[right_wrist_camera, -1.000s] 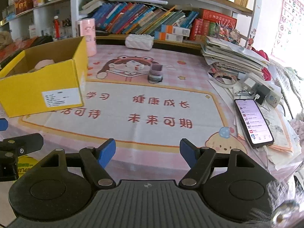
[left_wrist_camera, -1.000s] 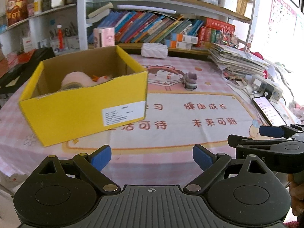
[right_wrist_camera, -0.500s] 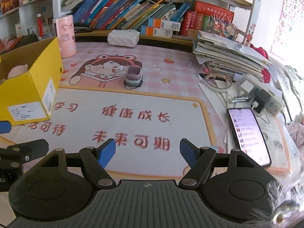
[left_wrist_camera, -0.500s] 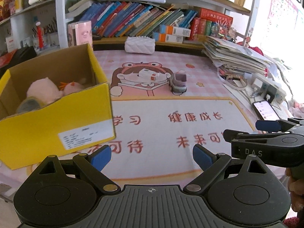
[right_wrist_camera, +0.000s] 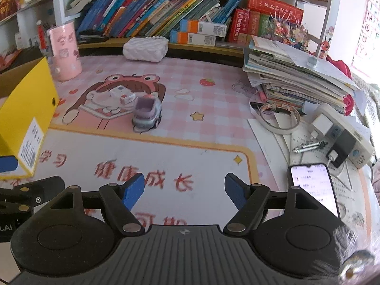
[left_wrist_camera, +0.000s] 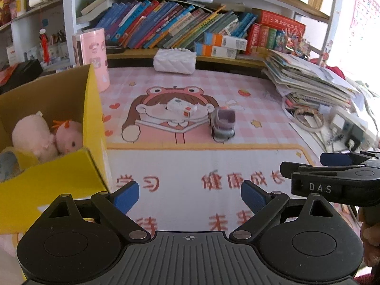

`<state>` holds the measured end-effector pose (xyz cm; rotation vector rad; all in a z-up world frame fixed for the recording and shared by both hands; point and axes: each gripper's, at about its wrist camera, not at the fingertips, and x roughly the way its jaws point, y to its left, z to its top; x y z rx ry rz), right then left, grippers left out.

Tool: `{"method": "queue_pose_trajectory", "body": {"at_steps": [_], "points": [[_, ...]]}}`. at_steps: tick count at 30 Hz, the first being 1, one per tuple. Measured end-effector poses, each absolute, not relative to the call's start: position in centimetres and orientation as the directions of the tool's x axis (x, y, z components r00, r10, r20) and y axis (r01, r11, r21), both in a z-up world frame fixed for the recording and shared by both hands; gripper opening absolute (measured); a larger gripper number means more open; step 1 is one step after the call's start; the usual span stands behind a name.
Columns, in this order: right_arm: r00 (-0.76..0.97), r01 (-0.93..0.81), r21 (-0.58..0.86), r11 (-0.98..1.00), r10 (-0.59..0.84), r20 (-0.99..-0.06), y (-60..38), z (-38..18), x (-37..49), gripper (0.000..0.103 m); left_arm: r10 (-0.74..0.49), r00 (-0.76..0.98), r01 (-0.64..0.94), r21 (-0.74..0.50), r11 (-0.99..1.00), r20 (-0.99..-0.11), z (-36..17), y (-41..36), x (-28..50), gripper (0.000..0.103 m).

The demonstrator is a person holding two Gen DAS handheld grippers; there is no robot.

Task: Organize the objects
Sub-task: 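Withdraw both tools from the box toward the purple toy and white staple box, then grasp the purple-and-grey toy with the right tool while the left tool approaches the white staple box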

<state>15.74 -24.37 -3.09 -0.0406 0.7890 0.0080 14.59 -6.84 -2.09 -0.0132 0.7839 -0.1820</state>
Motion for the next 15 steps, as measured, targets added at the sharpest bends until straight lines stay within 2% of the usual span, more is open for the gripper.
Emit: {"method": "queue_pose_trajectory", "body": {"at_steps": [15], "points": [[0.74,-0.069,0.023,0.997,0.067,-0.669,-26.0,-2.5,21.7,0.073,-0.069,0.722,0.057,-0.04,0.998,-0.688,-1.8,-8.5,19.0,0.094]]}}
